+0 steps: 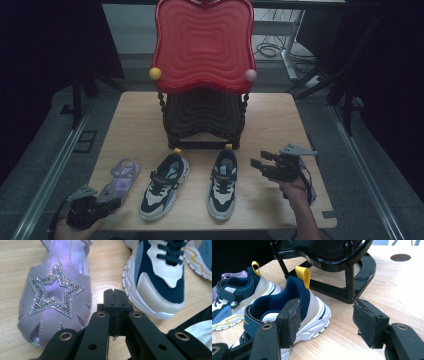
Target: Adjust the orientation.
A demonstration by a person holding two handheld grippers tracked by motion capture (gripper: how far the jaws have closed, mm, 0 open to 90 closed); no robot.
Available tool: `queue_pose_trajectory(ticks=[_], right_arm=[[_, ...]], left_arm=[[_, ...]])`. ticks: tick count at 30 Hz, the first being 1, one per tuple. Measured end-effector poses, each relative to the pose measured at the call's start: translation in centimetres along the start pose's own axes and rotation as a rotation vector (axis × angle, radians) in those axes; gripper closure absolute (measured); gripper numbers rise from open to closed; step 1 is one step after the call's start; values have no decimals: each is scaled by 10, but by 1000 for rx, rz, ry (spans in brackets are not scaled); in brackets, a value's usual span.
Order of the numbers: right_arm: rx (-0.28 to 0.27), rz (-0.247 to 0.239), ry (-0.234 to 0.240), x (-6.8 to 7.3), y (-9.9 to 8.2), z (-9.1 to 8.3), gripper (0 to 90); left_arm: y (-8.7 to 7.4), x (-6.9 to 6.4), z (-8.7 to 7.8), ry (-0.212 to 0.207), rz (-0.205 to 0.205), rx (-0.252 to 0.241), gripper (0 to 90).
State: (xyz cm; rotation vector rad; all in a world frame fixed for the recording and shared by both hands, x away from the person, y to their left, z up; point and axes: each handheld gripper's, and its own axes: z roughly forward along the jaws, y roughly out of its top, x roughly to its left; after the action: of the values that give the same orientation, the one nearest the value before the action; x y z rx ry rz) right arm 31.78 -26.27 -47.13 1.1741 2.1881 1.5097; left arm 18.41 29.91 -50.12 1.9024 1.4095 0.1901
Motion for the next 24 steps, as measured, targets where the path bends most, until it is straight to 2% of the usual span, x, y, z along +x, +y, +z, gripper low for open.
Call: queue_pose_trajectory(ticks=[7,11,12,13,14,19,24], right_arm=[[8,1,-1,-2,-2,1,389],[6,-3,-1,-2,-2,0,388],[7,-2,-2,-1,-2,0,388],[9,-1,-2,-1,-2,1,388],[10,-1,-1,-1,-2,1,388],[17,-5,-1,-1,-4,3,387],[16,-5,-6,-2,-4,2,387]], left_arm=[[-4,-4,13,12,-1,39,900],[-7,-4,16,44,-2,56,900],[-9,-2,16,75,-3,59,900],[-9,-2,16,75,-3,59,900],[-9,0,15,93,-5,60,900],[-8,4,12,107,0,70,900],[-9,5,12,142,2,80,900]])
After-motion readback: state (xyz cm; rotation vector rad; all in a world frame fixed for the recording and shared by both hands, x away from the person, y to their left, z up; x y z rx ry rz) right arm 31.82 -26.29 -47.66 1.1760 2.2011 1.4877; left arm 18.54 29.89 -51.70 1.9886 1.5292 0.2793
